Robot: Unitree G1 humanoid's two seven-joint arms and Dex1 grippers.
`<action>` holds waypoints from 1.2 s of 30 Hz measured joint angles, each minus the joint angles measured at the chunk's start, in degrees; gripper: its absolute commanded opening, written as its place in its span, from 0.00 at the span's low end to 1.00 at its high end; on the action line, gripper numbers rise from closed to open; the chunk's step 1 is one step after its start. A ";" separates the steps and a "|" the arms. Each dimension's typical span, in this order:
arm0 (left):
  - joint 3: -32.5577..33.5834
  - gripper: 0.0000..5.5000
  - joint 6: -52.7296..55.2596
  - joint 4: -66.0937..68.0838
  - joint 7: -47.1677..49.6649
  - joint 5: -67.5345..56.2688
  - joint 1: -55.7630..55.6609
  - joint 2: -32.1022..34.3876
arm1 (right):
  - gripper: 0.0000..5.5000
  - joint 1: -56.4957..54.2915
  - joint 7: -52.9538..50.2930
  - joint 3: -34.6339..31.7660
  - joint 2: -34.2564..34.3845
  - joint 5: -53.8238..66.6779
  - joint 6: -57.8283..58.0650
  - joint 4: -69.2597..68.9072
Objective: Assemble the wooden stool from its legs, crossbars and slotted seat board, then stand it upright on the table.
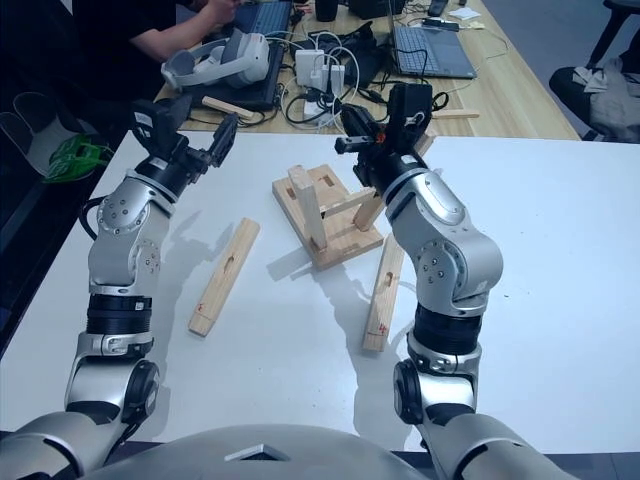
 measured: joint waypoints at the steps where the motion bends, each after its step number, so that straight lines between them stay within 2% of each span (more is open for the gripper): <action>1: 0.09 0.74 -0.10 0.01 0.11 -0.01 -0.07 0.00 | 0.01 1.65 -1.28 0.06 0.01 -0.21 4.38 1.55; 3: 0.14 0.74 -0.11 0.07 0.55 0.01 -0.07 -0.10 | 0.01 3.72 -2.88 -0.83 0.40 -0.21 10.15 2.48; 6: 0.16 0.74 -0.09 -0.13 0.73 0.01 -0.05 -0.16 | 0.01 3.44 -4.33 -2.42 1.44 -0.22 12.69 2.68; 9: 0.24 0.74 -0.10 -0.16 0.83 -0.03 -0.05 -0.16 | 0.01 4.77 -3.25 -0.01 1.13 -3.39 3.29 2.75; 12: 0.84 0.74 -3.89 -0.07 0.98 -0.16 0.14 -1.13 | 0.01 3.58 -0.40 5.52 -1.47 -11.35 -15.49 -3.30; 14: 4.67 0.74 -9.36 0.12 6.83 0.04 -0.83 -2.46 | 0.01 -4.65 3.57 9.36 -2.06 -11.48 -19.67 -8.66; 16: 9.52 0.74 -11.55 1.94 13.99 -0.02 -3.44 -3.06 | 0.01 -10.79 11.19 13.86 -1.42 -5.60 -17.52 -10.12; 19: 15.58 0.74 -12.34 6.75 22.74 -1.24 -6.42 -4.13 | 0.01 -11.89 22.65 23.35 -2.57 -1.35 -13.50 -5.70; 21: 18.28 0.74 -12.77 9.44 25.96 -1.83 -8.41 -3.94 | 0.01 -11.93 25.12 26.80 -3.81 -1.89 -12.68 -2.68; 25: 23.29 0.74 -13.60 14.11 29.54 -2.85 -10.76 -0.56 | 0.01 -11.39 19.79 29.75 0.70 -6.93 -11.86 8.82; 28: 24.43 0.74 -14.00 16.32 29.49 -3.38 -10.73 0.67 | 0.01 -8.96 16.48 31.96 4.02 -11.02 -13.71 15.62; 31: 23.09 0.74 -14.40 17.16 28.57 -3.28 -10.06 0.22 | 0.01 -7.21 10.61 31.50 3.58 -17.40 -17.16 17.92; 36: 22.07 0.74 -14.59 17.65 28.12 -3.00 -7.42 -0.48 | 0.01 -4.37 0.83 25.59 -0.66 -27.05 -22.84 14.58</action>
